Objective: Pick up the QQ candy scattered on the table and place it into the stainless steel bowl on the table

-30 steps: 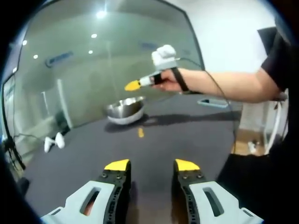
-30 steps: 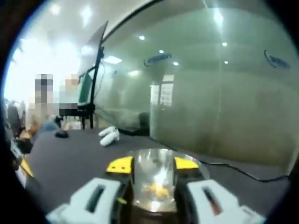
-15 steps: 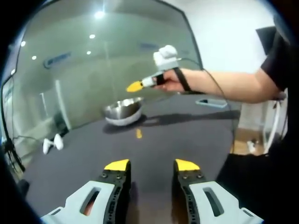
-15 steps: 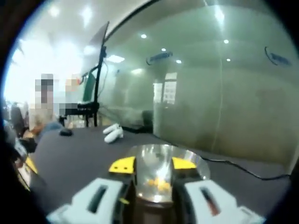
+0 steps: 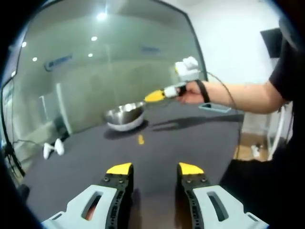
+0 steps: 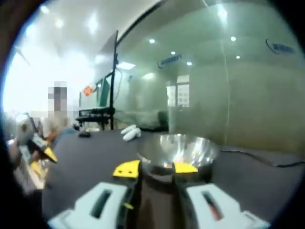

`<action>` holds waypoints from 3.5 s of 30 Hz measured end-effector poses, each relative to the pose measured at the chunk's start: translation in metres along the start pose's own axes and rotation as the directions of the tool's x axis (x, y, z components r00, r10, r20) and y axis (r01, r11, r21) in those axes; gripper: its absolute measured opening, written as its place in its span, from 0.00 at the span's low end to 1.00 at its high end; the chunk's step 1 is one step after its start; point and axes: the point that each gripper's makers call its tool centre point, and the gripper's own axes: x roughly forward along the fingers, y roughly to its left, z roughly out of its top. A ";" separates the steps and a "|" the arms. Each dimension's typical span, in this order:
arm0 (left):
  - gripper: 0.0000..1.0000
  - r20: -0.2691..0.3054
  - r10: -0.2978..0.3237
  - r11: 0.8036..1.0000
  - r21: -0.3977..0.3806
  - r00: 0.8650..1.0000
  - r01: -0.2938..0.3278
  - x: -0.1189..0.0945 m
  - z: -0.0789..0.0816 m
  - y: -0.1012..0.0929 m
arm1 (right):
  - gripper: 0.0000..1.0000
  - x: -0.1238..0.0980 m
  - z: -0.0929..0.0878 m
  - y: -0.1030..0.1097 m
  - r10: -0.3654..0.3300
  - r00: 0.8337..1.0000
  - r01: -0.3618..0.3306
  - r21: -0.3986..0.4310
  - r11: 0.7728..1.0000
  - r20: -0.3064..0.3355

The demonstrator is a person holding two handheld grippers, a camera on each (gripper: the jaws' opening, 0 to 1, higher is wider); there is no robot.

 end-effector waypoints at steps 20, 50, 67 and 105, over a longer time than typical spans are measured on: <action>0.38 0.009 -0.005 1.000 0.004 1.000 0.005 -0.005 0.004 -0.004 | 0.26 -0.016 -0.049 0.043 0.121 0.985 -0.139 -0.151 0.979 -0.123; 0.38 0.001 0.029 1.000 -0.001 1.000 -0.029 -0.016 0.003 -0.005 | 0.20 0.065 -0.082 0.057 0.118 0.958 -0.159 -0.143 0.977 -0.262; 0.38 -0.011 0.035 0.999 -0.005 0.999 -0.035 -0.017 -0.004 -0.004 | 0.08 0.079 -0.087 0.063 0.138 0.953 -0.171 -0.103 0.980 -0.270; 0.38 -0.002 0.006 1.000 0.013 1.000 -0.006 -0.004 0.000 -0.010 | 0.09 0.003 -0.022 0.010 -0.082 0.988 0.068 -0.113 0.991 -0.128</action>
